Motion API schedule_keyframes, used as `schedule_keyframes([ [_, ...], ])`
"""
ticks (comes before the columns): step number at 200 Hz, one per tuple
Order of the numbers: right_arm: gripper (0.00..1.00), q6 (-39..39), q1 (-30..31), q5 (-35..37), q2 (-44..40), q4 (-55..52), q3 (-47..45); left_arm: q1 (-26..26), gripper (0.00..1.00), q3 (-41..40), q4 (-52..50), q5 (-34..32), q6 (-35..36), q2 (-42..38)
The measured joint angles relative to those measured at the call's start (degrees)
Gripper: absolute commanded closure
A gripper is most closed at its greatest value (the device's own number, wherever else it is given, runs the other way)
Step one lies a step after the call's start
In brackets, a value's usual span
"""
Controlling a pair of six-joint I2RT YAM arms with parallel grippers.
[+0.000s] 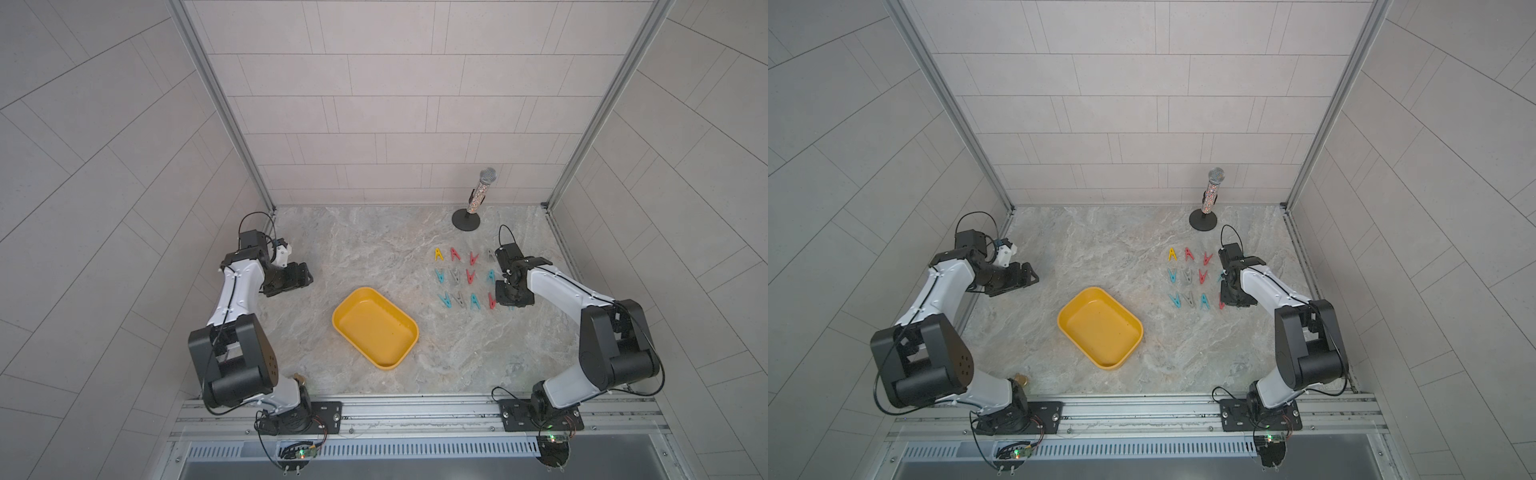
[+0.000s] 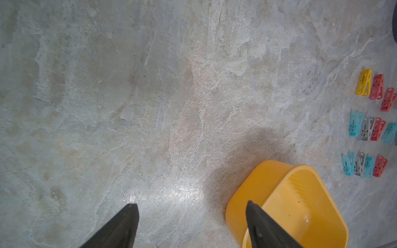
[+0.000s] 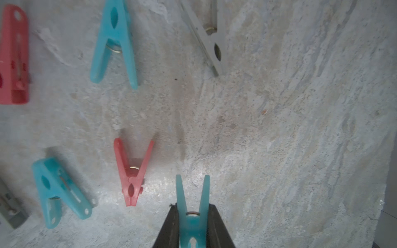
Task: Take the clothespins out of the storage box
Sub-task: Place the clothespin at the center of the board.
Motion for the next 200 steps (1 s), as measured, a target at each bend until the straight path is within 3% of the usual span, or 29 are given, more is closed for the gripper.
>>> schedule_keyframes([
  [98,0.79,-0.83,-1.20,5.53,11.63,2.19,5.31,0.00,0.14,0.00,0.00,0.00,0.00,0.00],
  [124,0.69,-1.16,-1.27,6.75,12.44,2.95,5.60,0.00,0.14,0.00,0.00,0.00,0.00,0.00],
  [143,0.56,-1.31,-1.36,7.17,12.79,3.32,5.60,0.00,0.14,0.00,0.00,0.00,0.00,0.00],
  [200,0.43,-1.62,-1.01,6.64,10.10,2.99,4.94,0.00,0.14,0.00,0.00,0.00,0.00,0.00],
])
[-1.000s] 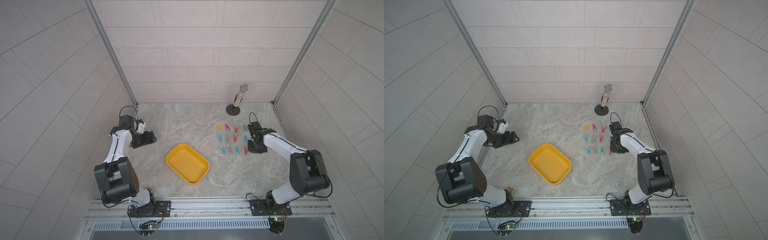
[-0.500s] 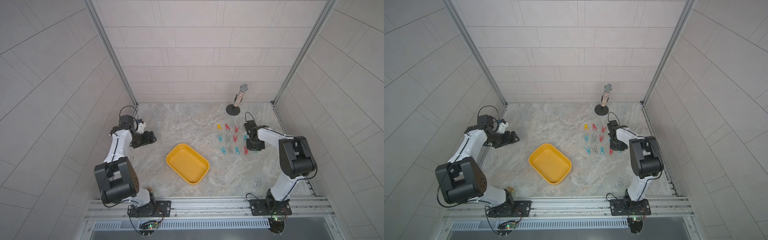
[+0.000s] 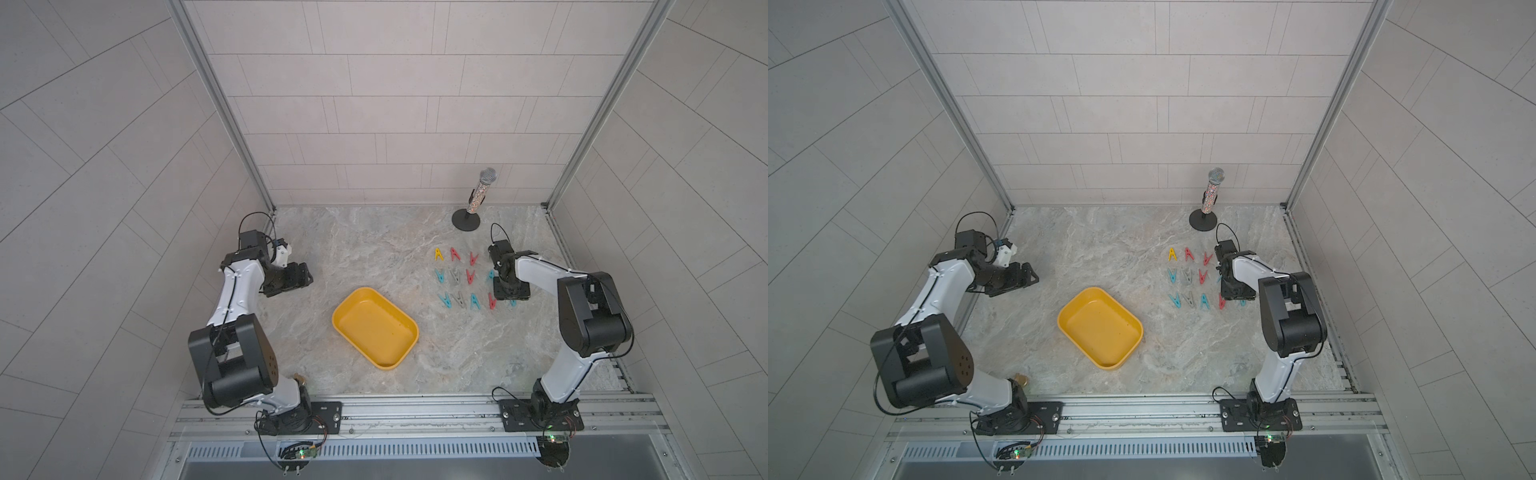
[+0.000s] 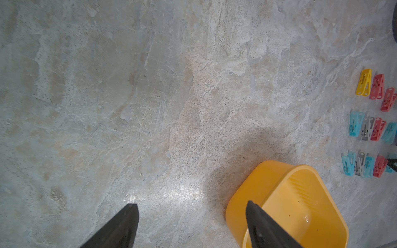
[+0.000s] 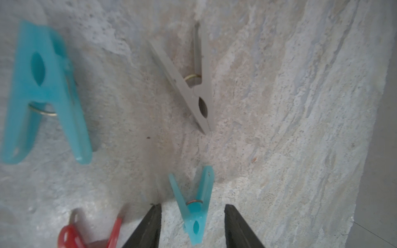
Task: Take the clothespins out of the storage box
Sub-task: Place the clothespin at the center of the board, then reset both arms
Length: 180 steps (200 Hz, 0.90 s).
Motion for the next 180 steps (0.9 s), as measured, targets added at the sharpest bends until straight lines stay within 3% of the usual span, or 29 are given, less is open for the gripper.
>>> schedule_keyframes([
  [36,0.30,0.48,1.25,-2.19,-10.45,1.01,-2.19,0.00,0.13,0.00,0.00,-0.13,0.07,0.00],
  [57,0.18,0.07,1.73,-5.70,-20.00,6.16,-6.58,-0.96,0.06,0.02,0.00,-1.79,0.87,0.00],
  [67,0.00,-0.15,1.84,-8.13,-25.03,9.40,-9.49,-2.19,0.04,0.02,0.11,-3.65,1.51,0.00],
  [93,0.00,0.46,1.86,-11.93,-36.61,18.21,-16.70,-7.19,0.00,0.00,2.58,-9.29,3.54,0.07],
  [116,0.00,0.87,1.84,-11.26,-43.30,25.57,-20.90,-9.90,0.00,-0.79,7.85,-13.64,4.22,1.38],
  [145,0.00,-0.24,1.84,-9.46,-44.06,32.37,-23.10,-10.43,0.00,-5.70,17.55,-16.74,4.04,2.43],
  [180,0.00,-2.12,1.84,-8.59,-42.64,36.92,-25.29,-10.47,0.00,-21.77,36.83,-15.61,1.60,-3.13],
])
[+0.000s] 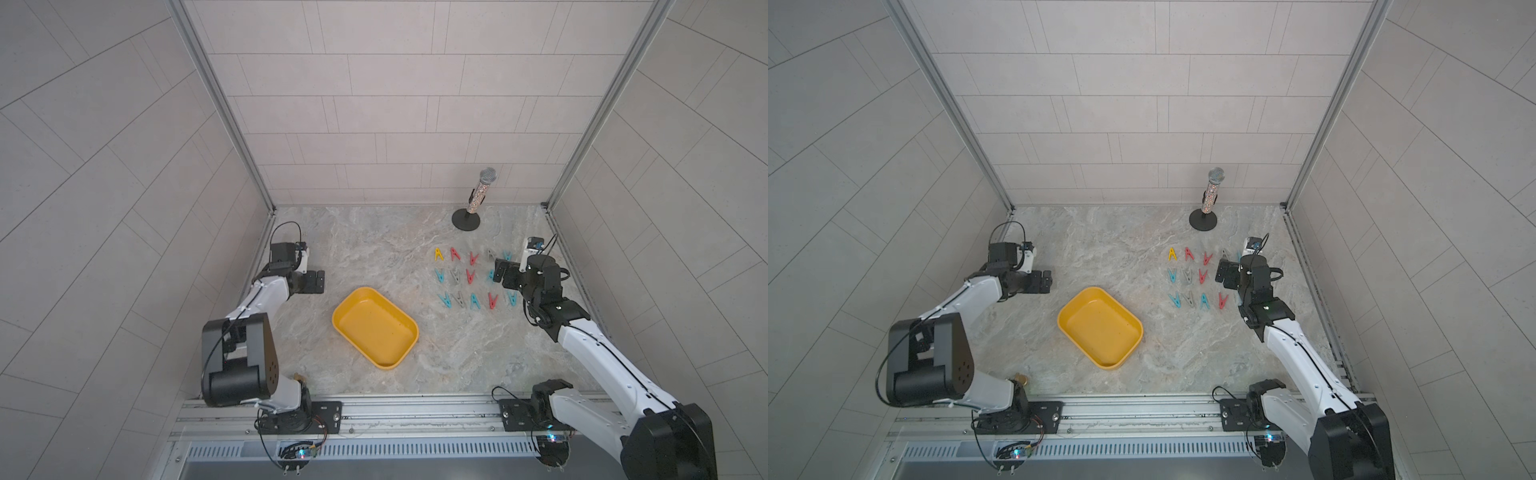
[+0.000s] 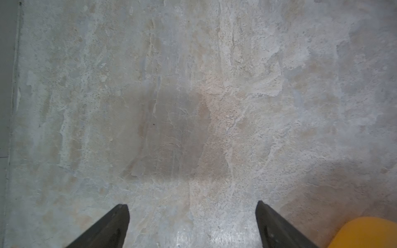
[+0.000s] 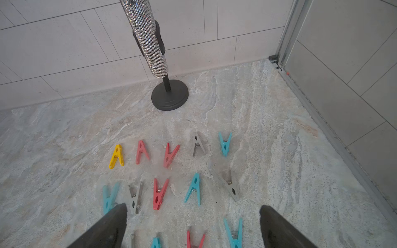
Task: Take the clothespins out of the storage box
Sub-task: Reset both arms
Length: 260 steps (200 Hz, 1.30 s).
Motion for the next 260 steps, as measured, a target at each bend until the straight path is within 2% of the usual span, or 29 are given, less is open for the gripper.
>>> schedule_keyframes([
  [26,0.00,-1.62,0.00,-0.37,-1.07,1.55,-2.86,-0.33,0.00,-8.37,13.27,0.72,-2.95,-4.39],
  [47,0.00,-2.64,0.00,0.09,-1.75,2.93,-4.98,-0.79,0.00,-12.39,24.52,1.22,-5.25,-4.24],
  [80,0.00,-4.26,-0.02,2.93,1.38,5.75,-5.75,-1.79,0.00,-19.21,41.09,1.18,-8.22,-0.44],
  [112,0.00,-7.98,-0.92,4.55,7.50,13.55,-7.96,-5.55,0.00,-22.69,55.34,-2.23,-8.39,6.40],
  [144,0.00,-11.96,-4.79,4.66,15.17,25.79,-11.85,-6.91,0.00,-21.99,55.39,-6.49,-8.61,6.51],
  [196,0.01,-12.81,-9.57,0.94,31.45,50.25,-17.09,-7.34,0.00,-21.11,55.84,-9.97,-8.61,6.40],
  [260,0.01,-13.81,-9.57,-2.08,32.35,54.14,-14.95,-7.54,0.00,-21.11,55.82,-10.62,-8.61,6.40],
])
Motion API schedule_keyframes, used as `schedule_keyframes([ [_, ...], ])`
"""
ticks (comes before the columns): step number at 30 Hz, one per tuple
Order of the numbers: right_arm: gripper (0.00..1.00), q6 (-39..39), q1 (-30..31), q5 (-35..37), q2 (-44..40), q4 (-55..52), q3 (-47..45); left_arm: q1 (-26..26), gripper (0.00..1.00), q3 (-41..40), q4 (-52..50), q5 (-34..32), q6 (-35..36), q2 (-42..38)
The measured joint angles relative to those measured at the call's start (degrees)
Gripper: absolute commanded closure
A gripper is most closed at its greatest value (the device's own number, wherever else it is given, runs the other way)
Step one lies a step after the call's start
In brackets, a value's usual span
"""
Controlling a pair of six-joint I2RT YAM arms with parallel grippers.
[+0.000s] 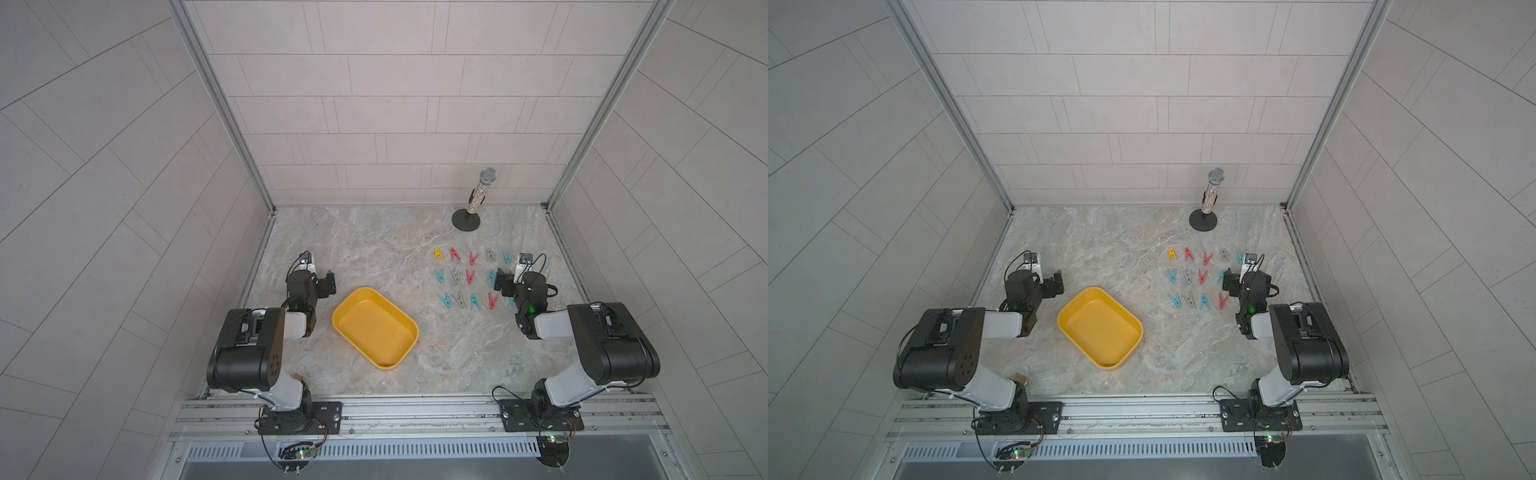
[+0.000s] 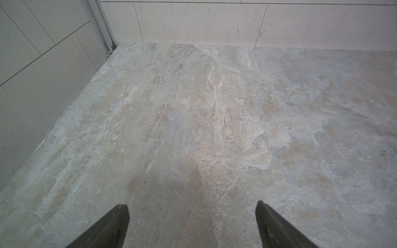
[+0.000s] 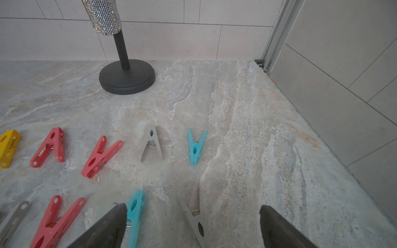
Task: Take the clothespins out of the storage box
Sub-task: Reset both arms
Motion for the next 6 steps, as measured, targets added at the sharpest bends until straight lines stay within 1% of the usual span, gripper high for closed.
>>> schedule_keyframes([
  [6,0.01,-0.04,0.00,-0.44,0.02,0.46,-0.02,0.00,0.00,0.00,-0.02,-0.13,0.00,0.00],
])
